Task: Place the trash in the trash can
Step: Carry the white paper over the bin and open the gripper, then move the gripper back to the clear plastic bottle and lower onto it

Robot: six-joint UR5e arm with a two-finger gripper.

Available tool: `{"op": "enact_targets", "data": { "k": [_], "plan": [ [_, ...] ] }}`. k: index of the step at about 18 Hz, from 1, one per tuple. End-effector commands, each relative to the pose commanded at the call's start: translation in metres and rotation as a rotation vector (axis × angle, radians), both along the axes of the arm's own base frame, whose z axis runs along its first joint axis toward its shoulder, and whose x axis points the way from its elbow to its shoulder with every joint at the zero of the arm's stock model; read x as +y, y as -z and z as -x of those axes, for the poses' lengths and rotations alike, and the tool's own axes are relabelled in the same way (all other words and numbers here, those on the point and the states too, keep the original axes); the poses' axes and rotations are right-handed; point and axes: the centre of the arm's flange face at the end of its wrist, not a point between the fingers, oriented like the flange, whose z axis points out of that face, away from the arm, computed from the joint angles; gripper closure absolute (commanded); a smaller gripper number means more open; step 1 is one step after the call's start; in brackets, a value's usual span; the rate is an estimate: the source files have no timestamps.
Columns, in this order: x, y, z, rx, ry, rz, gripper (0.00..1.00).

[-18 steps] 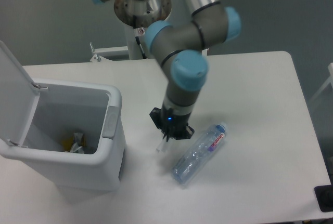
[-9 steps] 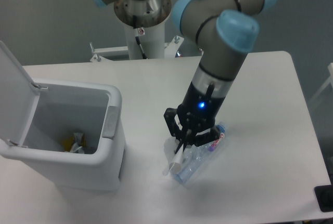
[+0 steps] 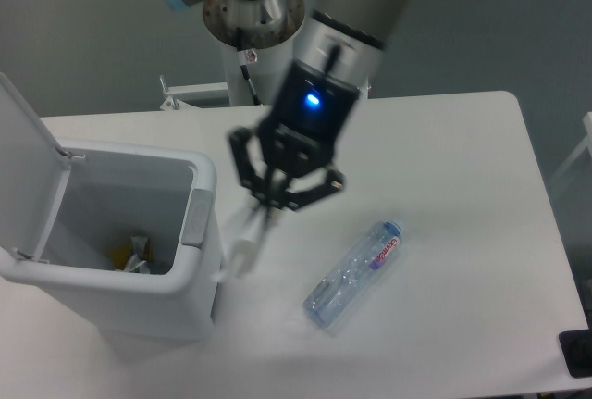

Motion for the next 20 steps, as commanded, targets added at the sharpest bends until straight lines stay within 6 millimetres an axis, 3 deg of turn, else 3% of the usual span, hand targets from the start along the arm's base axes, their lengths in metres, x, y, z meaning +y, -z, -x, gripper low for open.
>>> {"op": "enact_targets", "data": {
  "k": [4,5,6,7,8,9,17,20],
  "plan": [
    [0.013,0.026,-0.026,-0.043,0.039,0.038,1.0],
    [0.016,0.03,-0.034,-0.048,0.051,0.044,0.81],
    [0.018,0.033,-0.039,-0.054,0.058,0.049,0.72],
    [0.018,0.033,-0.04,-0.052,0.06,0.05,0.49],
    [0.019,0.034,-0.04,-0.051,0.061,0.049,0.09],
    [0.019,0.035,-0.041,-0.052,0.063,0.05,0.0],
    [0.024,0.032,-0.035,-0.032,0.06,0.036,0.0],
    [0.019,0.028,-0.021,-0.022,0.037,0.032,0.0]
  ]
}}
